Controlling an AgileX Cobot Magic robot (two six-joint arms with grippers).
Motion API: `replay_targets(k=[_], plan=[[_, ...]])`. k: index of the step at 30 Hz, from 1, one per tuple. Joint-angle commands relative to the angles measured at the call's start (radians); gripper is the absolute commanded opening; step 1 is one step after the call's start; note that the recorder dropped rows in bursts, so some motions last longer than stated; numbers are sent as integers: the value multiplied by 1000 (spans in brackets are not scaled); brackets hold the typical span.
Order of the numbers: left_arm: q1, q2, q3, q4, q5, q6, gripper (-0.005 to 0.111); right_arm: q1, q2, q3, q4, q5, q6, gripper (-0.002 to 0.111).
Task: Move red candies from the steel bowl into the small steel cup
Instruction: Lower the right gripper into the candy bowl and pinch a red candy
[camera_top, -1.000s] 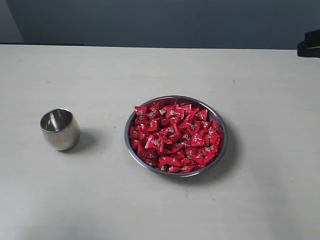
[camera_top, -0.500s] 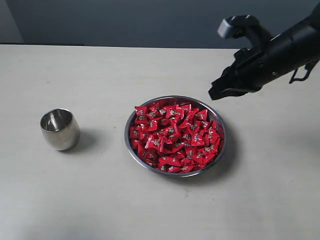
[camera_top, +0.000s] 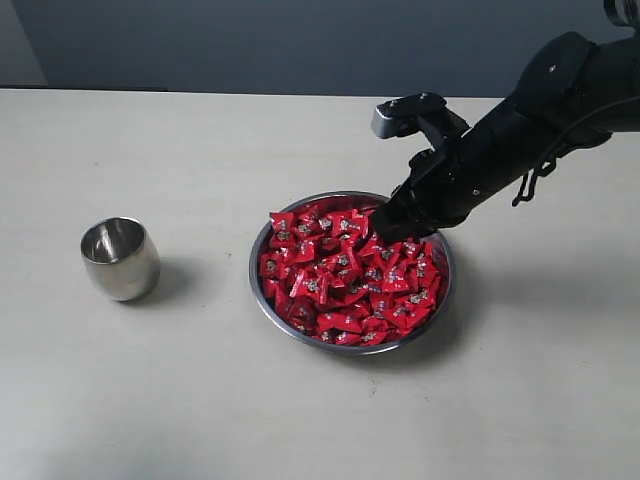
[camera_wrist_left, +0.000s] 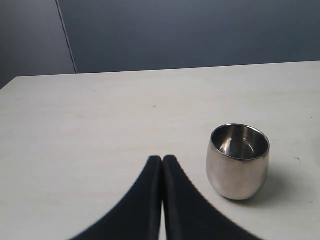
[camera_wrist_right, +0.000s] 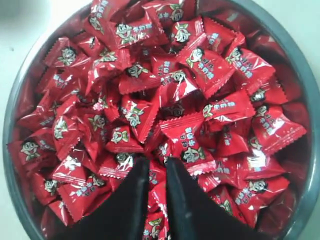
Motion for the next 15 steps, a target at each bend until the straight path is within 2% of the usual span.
replay_targets(k=[1, 8, 13, 15], plan=[[1, -4, 4, -2, -2, -1, 0, 2, 1, -6, 3, -24, 18, 33], [1, -4, 4, -2, -2, -1, 0, 26, 93, -48, 2, -34, 34, 33], [1, -4, 4, -2, -2, -1, 0, 102, 142, -132, -260, -26, 203, 33], [1, -4, 4, -2, -2, -1, 0, 111, 148, -146, -296, -22, 215, 33]])
